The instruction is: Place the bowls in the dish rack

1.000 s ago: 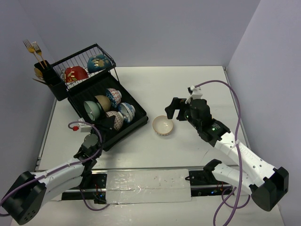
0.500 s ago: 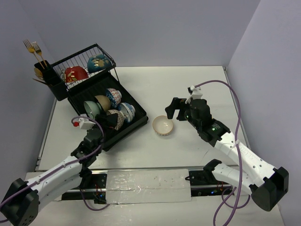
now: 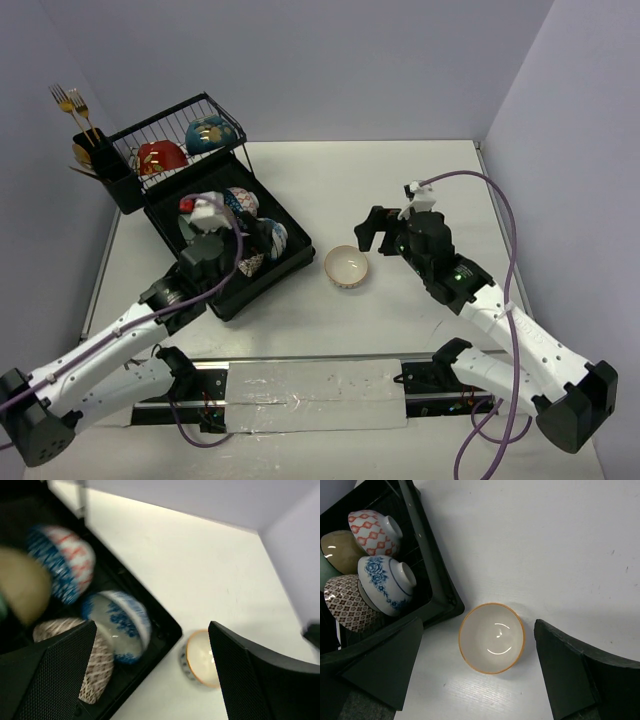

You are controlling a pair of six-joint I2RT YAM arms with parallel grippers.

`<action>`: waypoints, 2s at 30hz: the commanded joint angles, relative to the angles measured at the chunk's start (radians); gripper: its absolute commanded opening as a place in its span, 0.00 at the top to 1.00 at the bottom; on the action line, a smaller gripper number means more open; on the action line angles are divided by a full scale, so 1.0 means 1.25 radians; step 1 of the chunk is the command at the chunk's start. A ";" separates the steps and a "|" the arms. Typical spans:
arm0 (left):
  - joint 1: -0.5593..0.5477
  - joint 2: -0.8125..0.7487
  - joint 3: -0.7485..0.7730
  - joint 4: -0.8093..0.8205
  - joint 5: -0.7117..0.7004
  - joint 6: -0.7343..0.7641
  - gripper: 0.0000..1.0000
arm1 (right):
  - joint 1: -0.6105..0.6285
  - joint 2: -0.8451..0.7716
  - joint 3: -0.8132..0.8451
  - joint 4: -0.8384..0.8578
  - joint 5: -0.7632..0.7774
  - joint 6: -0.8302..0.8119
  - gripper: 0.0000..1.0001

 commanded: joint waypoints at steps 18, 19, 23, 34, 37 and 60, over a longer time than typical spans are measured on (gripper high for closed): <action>-0.181 0.721 0.636 -0.334 0.622 0.627 0.19 | -0.133 -0.111 -0.087 -0.140 0.243 0.173 0.00; -0.184 0.752 0.642 -0.335 0.625 0.631 0.20 | -0.153 -0.111 -0.094 -0.136 0.221 0.177 0.00; -0.190 0.814 0.664 -0.328 0.640 0.633 0.29 | -0.215 -0.119 -0.127 -0.108 0.140 0.181 0.00; -0.196 0.945 0.732 -0.370 0.612 0.620 0.57 | -0.222 -0.130 -0.136 -0.086 0.126 0.166 0.00; -0.198 0.965 0.756 -0.392 0.606 0.614 0.67 | -0.222 -0.126 -0.136 -0.082 0.123 0.166 0.00; -0.211 0.996 0.778 -0.411 0.588 0.593 0.92 | -0.223 -0.129 -0.142 -0.070 0.110 0.156 0.00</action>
